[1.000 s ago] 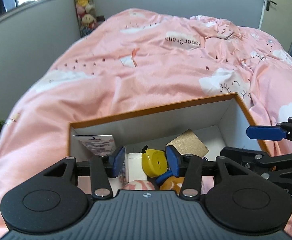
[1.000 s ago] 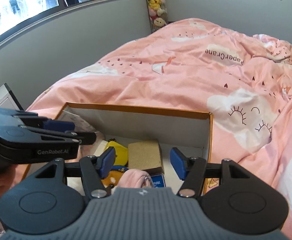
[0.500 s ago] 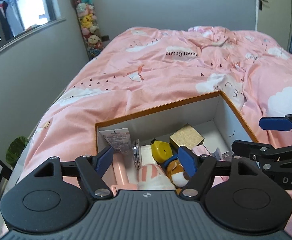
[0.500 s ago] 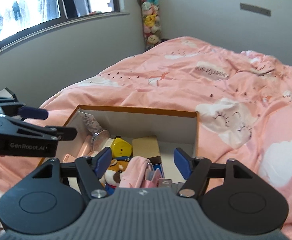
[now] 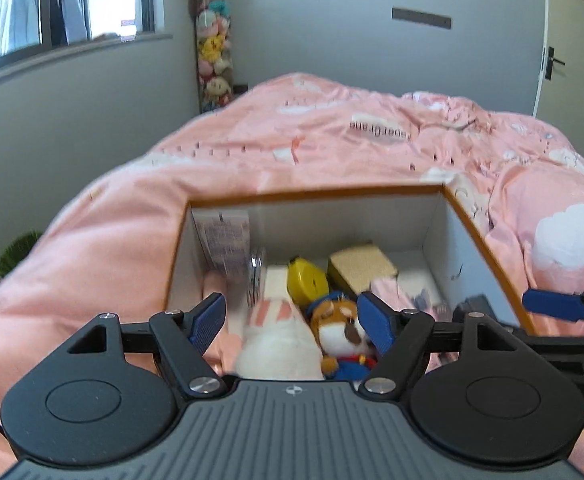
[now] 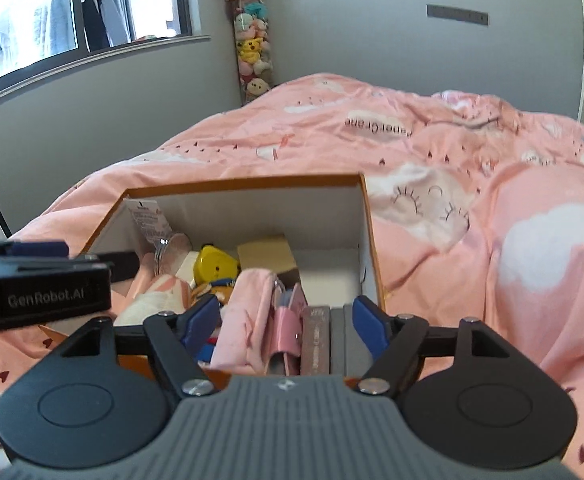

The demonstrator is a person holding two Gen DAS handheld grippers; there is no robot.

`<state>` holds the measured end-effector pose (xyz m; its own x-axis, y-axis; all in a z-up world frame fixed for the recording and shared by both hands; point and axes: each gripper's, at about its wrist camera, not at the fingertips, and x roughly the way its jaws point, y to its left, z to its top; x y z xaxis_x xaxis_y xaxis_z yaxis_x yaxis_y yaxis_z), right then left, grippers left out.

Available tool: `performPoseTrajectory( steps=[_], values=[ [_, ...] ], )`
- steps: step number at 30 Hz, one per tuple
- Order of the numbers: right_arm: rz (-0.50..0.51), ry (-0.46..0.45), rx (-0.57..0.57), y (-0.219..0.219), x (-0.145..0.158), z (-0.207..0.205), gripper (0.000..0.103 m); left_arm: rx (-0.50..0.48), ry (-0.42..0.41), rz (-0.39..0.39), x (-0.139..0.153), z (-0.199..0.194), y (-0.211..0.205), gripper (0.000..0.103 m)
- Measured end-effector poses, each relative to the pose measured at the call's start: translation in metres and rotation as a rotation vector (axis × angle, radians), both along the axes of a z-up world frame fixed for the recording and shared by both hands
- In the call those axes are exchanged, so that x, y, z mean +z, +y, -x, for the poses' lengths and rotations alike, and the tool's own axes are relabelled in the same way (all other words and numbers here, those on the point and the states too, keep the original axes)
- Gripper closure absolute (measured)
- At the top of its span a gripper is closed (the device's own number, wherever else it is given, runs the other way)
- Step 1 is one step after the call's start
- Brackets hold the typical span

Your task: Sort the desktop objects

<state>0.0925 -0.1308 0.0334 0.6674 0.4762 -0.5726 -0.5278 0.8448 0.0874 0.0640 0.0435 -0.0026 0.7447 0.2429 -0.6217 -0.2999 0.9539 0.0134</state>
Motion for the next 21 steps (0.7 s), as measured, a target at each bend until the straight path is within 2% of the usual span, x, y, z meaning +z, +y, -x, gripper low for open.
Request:
performPoseTrajectory(
  steps=[4,21],
  values=[
    [0.016,-0.022,-0.004,0.003,-0.007,0.001,0.027,0.028,0.016,-0.007,-0.012,0.000,-0.002,0.017],
    [0.005,0.054,0.015,0.004,-0.029,-0.007,0.026,0.059,0.076,-0.025,-0.037,-0.002,-0.006,0.017]
  ],
)
